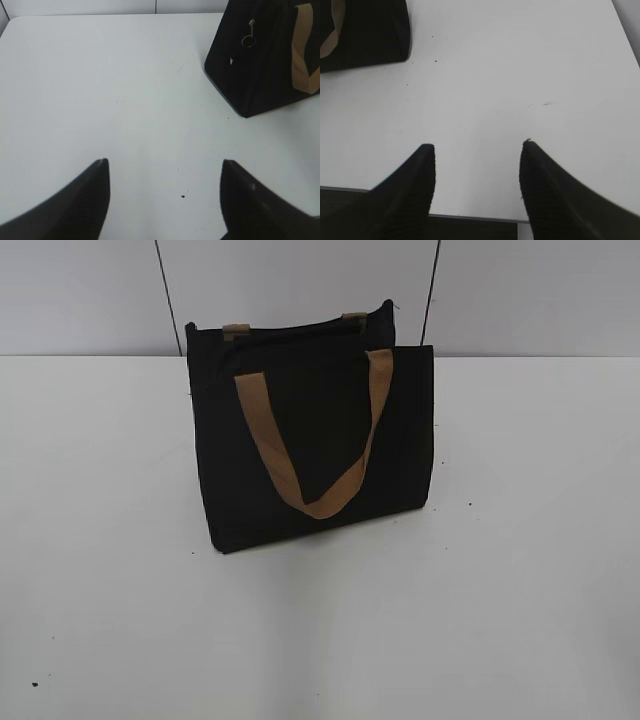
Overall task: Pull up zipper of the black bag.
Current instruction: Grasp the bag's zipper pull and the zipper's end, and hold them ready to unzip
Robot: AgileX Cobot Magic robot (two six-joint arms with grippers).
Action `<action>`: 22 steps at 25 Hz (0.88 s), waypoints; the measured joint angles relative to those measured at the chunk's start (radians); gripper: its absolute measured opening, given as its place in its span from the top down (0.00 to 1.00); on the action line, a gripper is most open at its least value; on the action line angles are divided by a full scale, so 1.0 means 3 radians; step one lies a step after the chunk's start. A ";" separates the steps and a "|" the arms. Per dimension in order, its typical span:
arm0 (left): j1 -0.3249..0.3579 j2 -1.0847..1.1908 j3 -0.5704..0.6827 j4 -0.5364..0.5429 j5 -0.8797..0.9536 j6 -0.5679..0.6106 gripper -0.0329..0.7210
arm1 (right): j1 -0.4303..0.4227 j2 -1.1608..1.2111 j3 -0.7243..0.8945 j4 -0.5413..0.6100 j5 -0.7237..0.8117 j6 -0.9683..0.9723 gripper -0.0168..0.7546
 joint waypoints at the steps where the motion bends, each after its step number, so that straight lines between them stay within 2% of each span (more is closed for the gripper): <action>1: 0.0000 0.0000 0.0000 0.0000 0.0000 0.0000 0.26 | 0.0000 0.0000 0.0000 0.0000 0.0000 0.0000 0.44; 17: 0.0000 0.0000 0.0000 -0.0005 0.0000 0.0000 0.25 | 0.0000 0.0000 0.0000 0.0000 0.0000 0.0003 0.44; 22: 0.0000 0.0000 0.0000 -0.0008 -0.0001 0.0000 0.14 | 0.0000 0.0000 0.0000 0.0000 0.0000 0.0003 0.44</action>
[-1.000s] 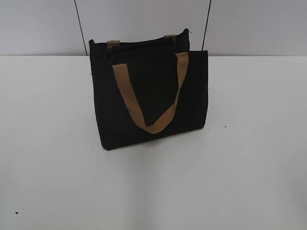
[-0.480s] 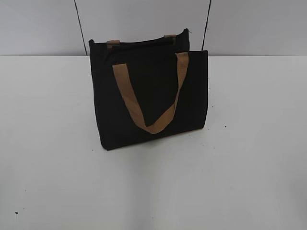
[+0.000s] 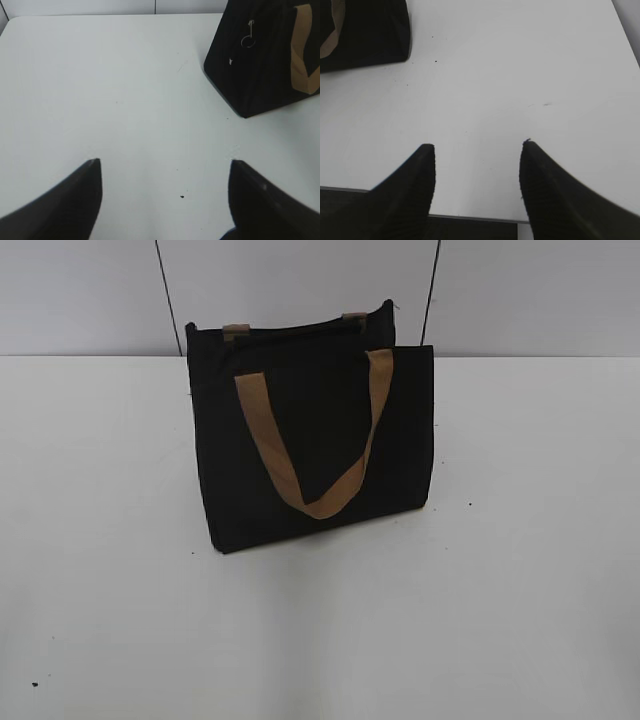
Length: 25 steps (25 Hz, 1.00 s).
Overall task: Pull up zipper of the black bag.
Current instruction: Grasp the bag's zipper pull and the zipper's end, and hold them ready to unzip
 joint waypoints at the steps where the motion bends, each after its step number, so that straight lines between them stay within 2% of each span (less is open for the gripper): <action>1: 0.0000 0.0000 0.0000 0.0000 0.0000 0.0000 0.13 | 0.0000 0.0000 0.0000 0.0000 0.0000 0.0000 0.44; 8: 0.0000 0.0165 -0.0065 0.0034 -0.0235 0.0029 0.13 | 0.0000 0.0000 0.0000 0.0000 0.0000 0.0000 0.44; 17: 0.0000 0.1249 -0.0091 0.0037 -0.1828 0.0162 0.16 | 0.0000 0.0000 0.0000 0.0000 0.0000 0.0000 0.44; 25: 0.0000 0.2672 -0.0091 0.0037 -0.3030 0.0163 0.32 | 0.0000 0.0000 0.0000 0.0000 -0.0003 0.0000 0.44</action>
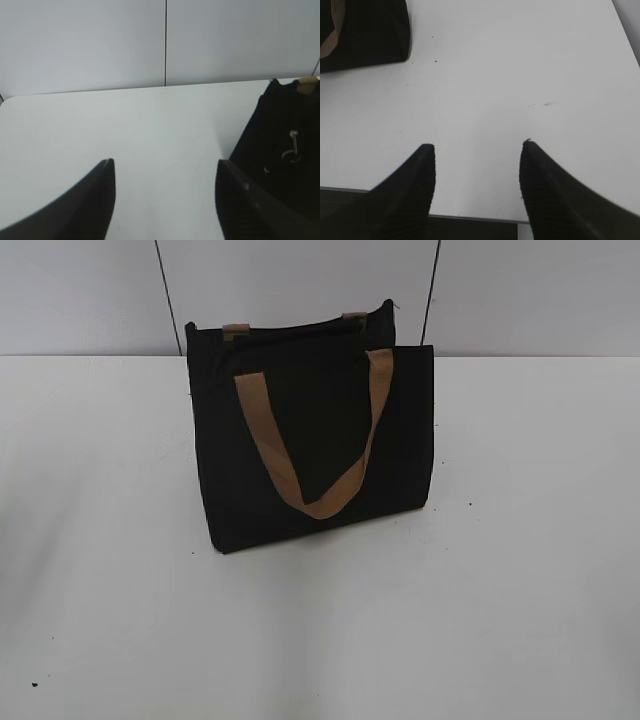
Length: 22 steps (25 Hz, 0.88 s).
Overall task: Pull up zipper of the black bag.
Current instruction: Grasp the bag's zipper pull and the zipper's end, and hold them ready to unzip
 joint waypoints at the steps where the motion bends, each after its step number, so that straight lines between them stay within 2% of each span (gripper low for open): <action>1: 0.0000 0.0236 0.0000 0.0000 -0.0192 0.0003 0.33 | 0.0000 0.0000 0.0000 0.0000 0.0000 0.0000 0.44; 4: 0.0000 0.0691 0.0018 -0.0028 -0.0836 0.0003 0.36 | 0.0000 0.0000 0.0000 0.0000 0.0000 0.0000 0.44; 10: -0.0091 0.1696 0.0189 -0.0025 -0.2349 -0.0050 0.50 | 0.0000 0.0000 0.0000 0.0000 0.0000 0.0000 0.44; 17: -0.0378 0.2906 0.0334 -0.0013 -0.3688 -0.0187 0.52 | 0.0000 0.0000 0.0000 0.0000 0.0000 0.0000 0.44; 20: -0.0527 0.3266 0.0337 -0.0152 -0.4286 -0.0208 0.52 | 0.0000 0.0000 0.0000 0.0000 0.0000 0.0000 0.44; 22: -0.0620 0.3466 0.0337 -0.0236 -0.4467 -0.0277 0.52 | 0.0000 0.0000 0.0000 0.0000 0.0000 0.0000 0.44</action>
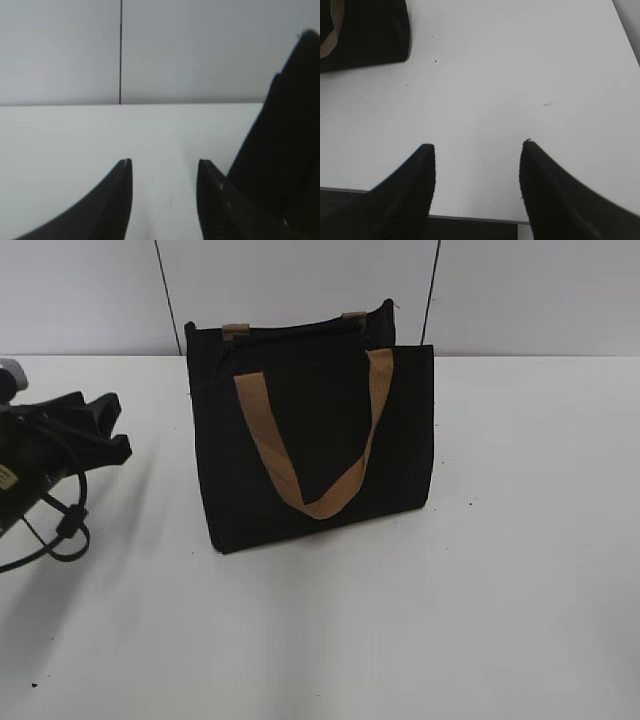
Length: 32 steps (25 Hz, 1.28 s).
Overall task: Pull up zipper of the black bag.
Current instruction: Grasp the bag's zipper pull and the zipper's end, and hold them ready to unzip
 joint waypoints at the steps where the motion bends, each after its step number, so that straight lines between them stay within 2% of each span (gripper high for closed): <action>1: -0.0047 0.0092 0.0000 -0.0004 -0.0033 -0.0029 0.52 | 0.0000 0.0000 0.0000 0.0000 0.0000 0.0000 0.44; 9: -0.0327 0.0604 -0.0056 0.0206 -0.0056 -0.0089 0.52 | 0.0000 0.0000 0.0000 0.0000 0.0000 0.0000 0.44; 14: -0.0341 0.0687 -0.0182 0.0551 -0.0067 -0.0193 0.52 | 0.0000 0.0000 0.0000 0.0000 0.0000 0.0000 0.44; 23: -0.0344 0.0737 -0.0416 0.0812 -0.0078 -0.0288 0.52 | 0.0000 0.0000 0.0000 0.0000 0.0000 0.0000 0.44; 32: -0.0344 0.0889 -0.0629 0.0837 -0.0079 -0.0300 0.52 | 0.0000 0.0000 0.0000 0.0000 0.0000 0.0000 0.44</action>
